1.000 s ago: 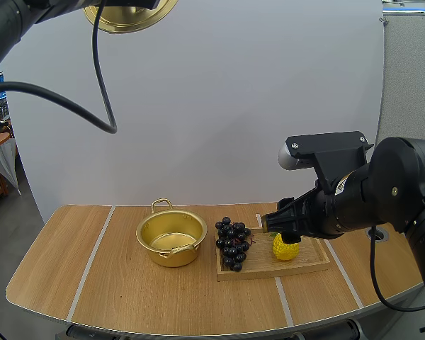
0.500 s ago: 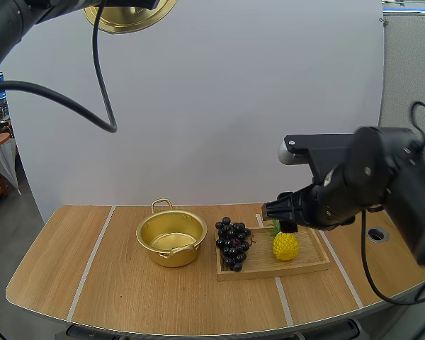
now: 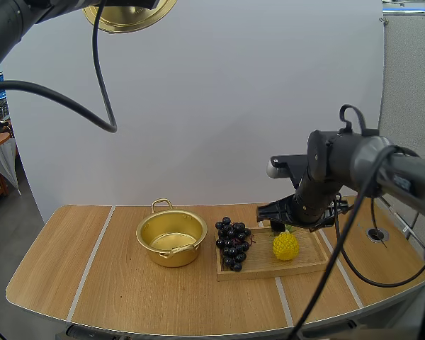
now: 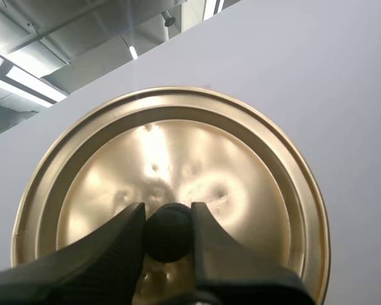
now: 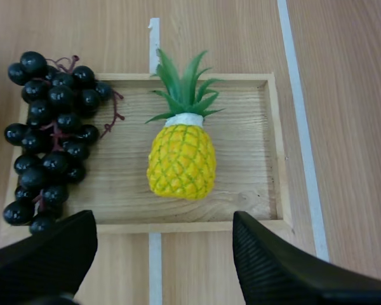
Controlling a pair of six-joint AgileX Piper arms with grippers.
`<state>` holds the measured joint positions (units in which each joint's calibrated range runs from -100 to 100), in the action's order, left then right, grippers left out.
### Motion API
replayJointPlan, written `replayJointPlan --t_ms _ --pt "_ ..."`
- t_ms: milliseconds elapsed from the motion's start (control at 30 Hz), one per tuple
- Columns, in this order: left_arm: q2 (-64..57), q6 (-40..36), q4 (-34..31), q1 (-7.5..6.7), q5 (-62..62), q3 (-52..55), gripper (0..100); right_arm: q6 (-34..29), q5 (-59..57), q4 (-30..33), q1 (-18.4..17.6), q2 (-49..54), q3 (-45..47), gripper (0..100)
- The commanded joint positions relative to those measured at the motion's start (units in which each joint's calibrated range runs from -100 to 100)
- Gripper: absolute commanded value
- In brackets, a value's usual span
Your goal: Open the pot, put the pineapple inside, and close it
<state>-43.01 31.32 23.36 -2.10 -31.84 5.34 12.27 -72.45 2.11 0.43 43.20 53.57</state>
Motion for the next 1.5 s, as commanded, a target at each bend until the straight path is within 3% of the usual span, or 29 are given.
replayJointPlan --t_ms 0,900,1467 --pt "-0.3 -0.2 0.7 -0.12 1.3 -0.6 1 1.8 7.7 -0.1 2.8 -7.8 -0.7 100" --pt "-0.3 -0.2 0.7 -0.12 1.3 -0.6 1 3.0 22.8 -2.1 2.9 -27.8 -3.7 100" --pt "-0.3 -0.2 0.7 -0.12 1.3 -0.6 1 3.4 26.2 -2.1 2.9 -35.9 -3.7 100"
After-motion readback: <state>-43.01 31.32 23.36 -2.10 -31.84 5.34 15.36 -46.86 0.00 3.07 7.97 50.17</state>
